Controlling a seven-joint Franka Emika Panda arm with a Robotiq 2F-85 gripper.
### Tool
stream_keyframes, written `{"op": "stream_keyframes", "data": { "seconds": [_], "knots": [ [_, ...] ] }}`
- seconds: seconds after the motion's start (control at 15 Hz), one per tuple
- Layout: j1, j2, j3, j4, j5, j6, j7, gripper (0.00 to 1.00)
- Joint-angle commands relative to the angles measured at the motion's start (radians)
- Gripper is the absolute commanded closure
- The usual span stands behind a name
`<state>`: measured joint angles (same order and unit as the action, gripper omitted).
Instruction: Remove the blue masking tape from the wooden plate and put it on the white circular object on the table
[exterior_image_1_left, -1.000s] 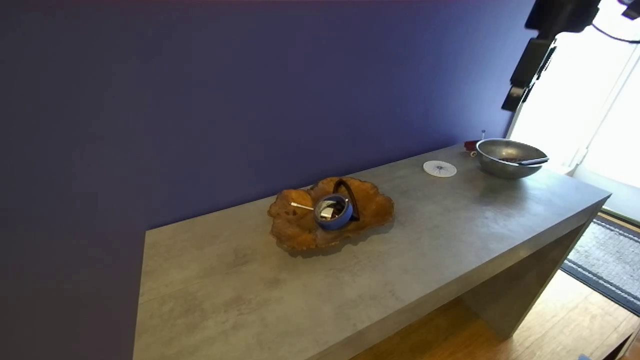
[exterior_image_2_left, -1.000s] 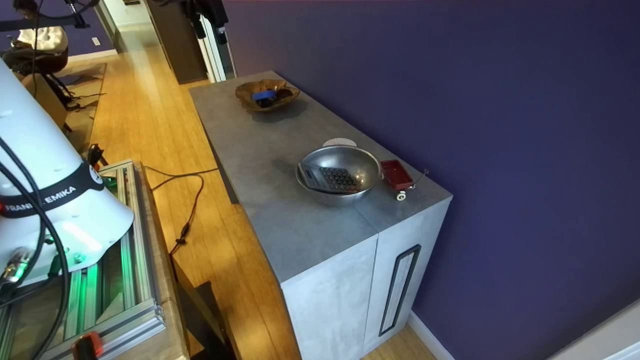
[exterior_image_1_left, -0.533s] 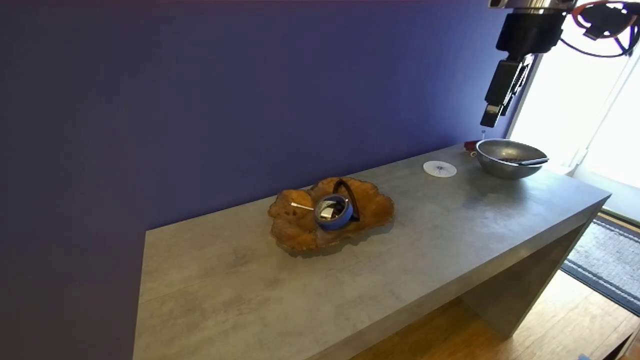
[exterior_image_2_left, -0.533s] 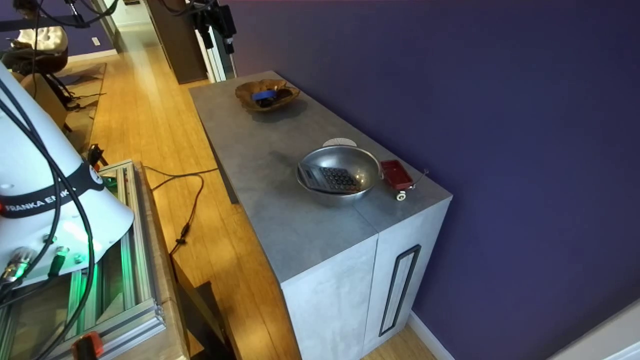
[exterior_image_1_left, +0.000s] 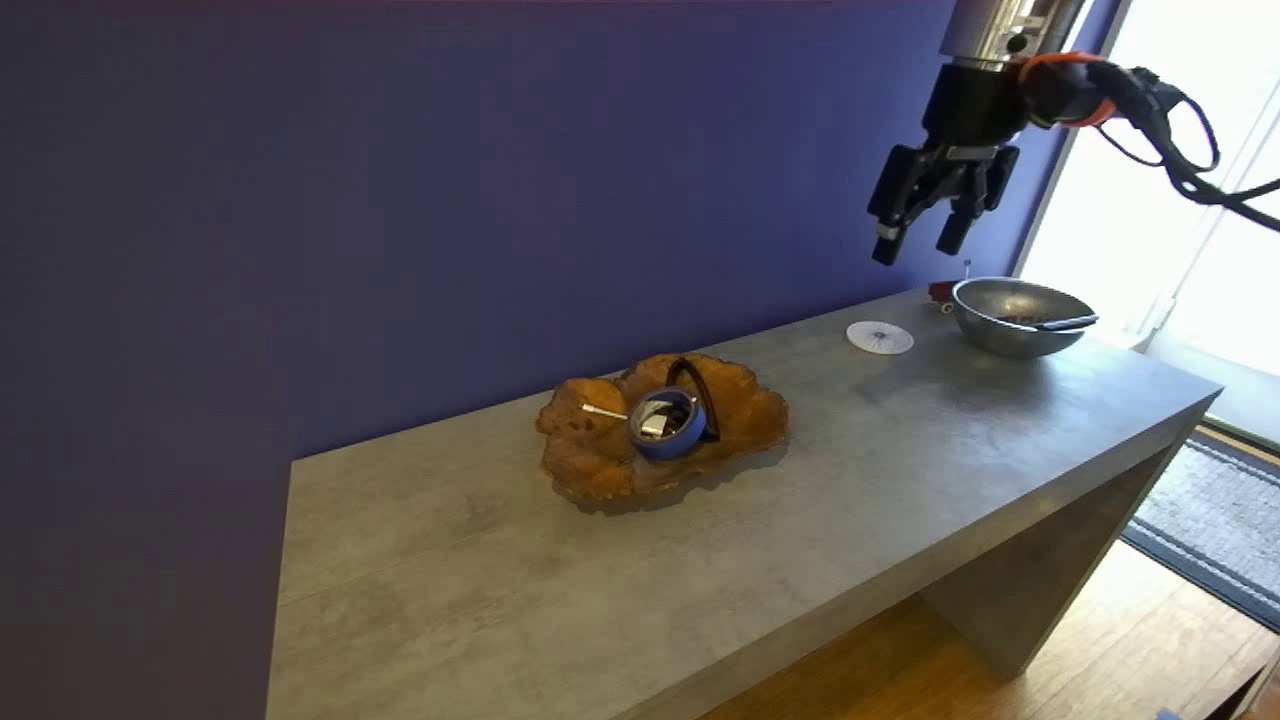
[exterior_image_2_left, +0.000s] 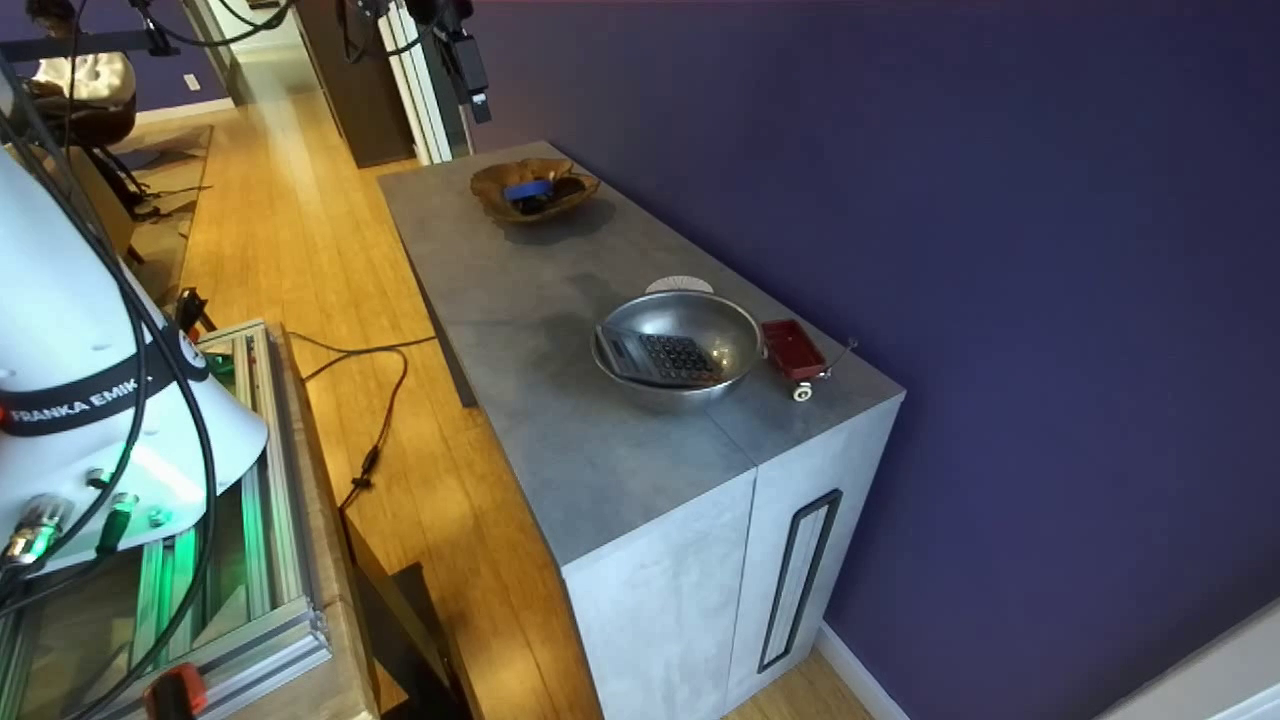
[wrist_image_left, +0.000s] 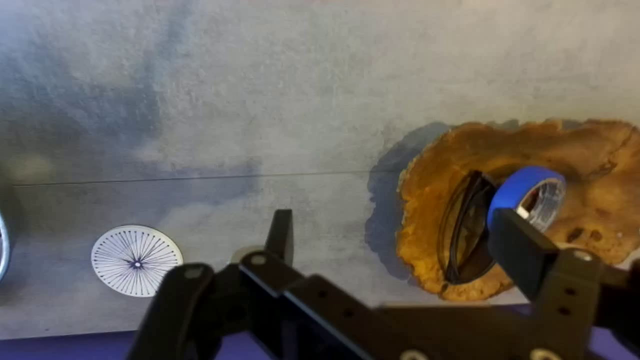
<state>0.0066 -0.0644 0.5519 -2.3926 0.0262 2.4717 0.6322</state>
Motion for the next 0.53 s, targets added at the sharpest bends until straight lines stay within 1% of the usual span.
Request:
{"op": "stream_keyframes", "data": {
  "seconds": [0.0, 0.07, 0.13, 0.2, 0.27, 0.33, 0.4, 0.47],
  "knots": [
    [-0.078, 0.092, 0.059, 0.095, -0.174, 0.022, 0.269, 0.0],
    [0.05, 0.099, -0.07, 0.112, -0.231, 0.004, 0.337, 0.0],
    [0.076, 0.135, -0.087, 0.149, -0.297, -0.018, 0.402, 0.0],
    [0.123, 0.174, -0.119, 0.189, -0.37, -0.044, 0.468, 0.0],
    [0.184, 0.244, -0.129, 0.24, -0.454, -0.086, 0.533, 0.0],
    [0.236, 0.286, -0.143, 0.279, -0.474, -0.145, 0.52, 0.0],
    [0.215, 0.169, -0.185, 0.175, -0.381, -0.065, 0.44, 0.0],
    [0.256, 0.208, -0.191, 0.204, -0.405, -0.096, 0.466, 0.0]
  ]
}}
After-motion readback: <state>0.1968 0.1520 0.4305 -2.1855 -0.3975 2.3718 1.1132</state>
